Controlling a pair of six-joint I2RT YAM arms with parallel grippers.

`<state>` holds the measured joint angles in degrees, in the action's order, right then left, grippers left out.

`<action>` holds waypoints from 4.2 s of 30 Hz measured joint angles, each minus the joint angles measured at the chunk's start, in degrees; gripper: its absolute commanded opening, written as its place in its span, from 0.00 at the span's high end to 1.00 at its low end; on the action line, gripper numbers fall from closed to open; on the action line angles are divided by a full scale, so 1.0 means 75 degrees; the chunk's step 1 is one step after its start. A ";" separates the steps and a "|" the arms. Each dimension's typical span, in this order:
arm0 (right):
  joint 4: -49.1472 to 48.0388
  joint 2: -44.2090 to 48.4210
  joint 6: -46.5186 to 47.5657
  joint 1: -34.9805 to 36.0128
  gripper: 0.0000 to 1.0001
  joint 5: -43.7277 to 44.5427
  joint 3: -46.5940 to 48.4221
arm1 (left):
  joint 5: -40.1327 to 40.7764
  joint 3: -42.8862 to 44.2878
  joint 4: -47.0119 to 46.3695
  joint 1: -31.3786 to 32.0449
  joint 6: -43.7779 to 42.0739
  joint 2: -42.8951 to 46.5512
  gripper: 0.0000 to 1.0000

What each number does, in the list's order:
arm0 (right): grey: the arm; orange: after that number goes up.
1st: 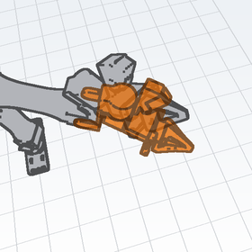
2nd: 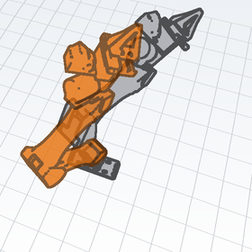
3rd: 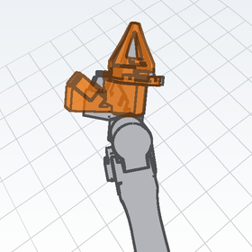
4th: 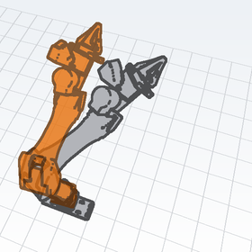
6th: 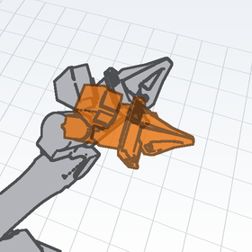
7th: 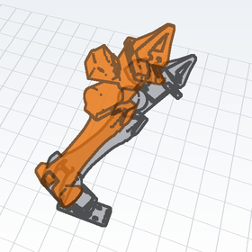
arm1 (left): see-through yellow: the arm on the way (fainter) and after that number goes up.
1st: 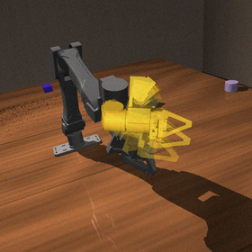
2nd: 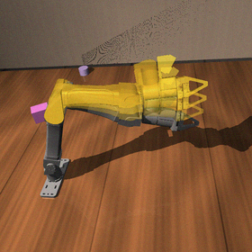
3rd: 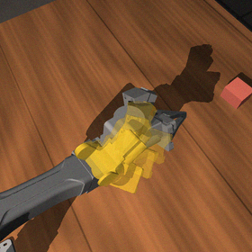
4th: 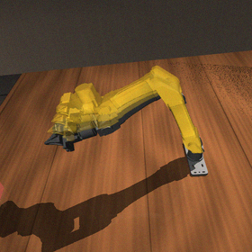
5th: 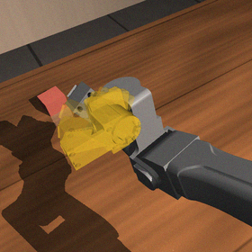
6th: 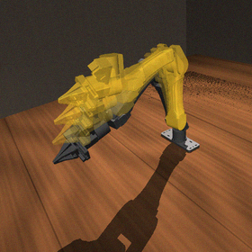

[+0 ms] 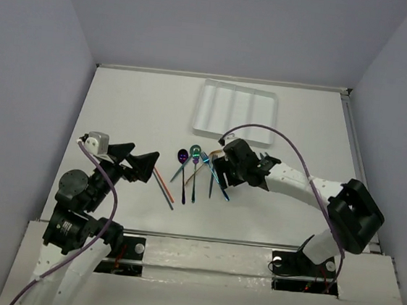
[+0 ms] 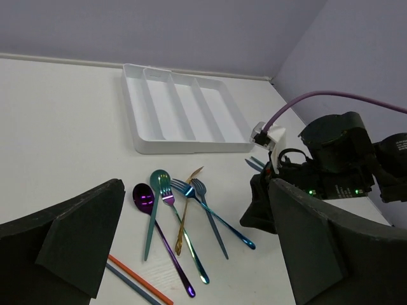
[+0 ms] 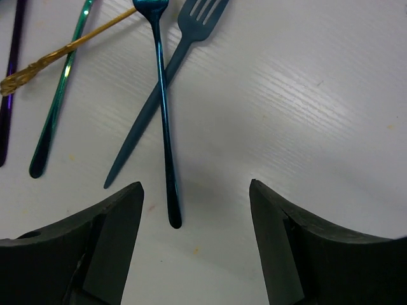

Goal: Sort the eating utensils into containers

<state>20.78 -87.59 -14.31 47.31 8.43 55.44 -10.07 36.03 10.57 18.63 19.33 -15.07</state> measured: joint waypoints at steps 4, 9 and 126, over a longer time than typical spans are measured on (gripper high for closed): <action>-0.0035 -0.0446 0.0111 0.0000 0.31 0.0221 0.0067 | -0.0003 -0.0003 -0.0003 0.0000 0.0000 -0.0015 0.01; -0.0058 -0.0831 0.0245 0.0000 0.35 0.0303 0.0347 | -0.0003 -0.0003 -0.0003 0.0000 -0.0003 0.0108 0.01; -0.1842 -0.1218 -0.2119 0.0434 0.42 0.0930 0.1125 | -0.0245 -0.0105 -0.0117 -0.0052 -0.0052 0.0134 0.01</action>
<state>6.96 -96.73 -30.20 50.57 15.40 63.88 -11.90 35.24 9.69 18.24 18.94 -14.06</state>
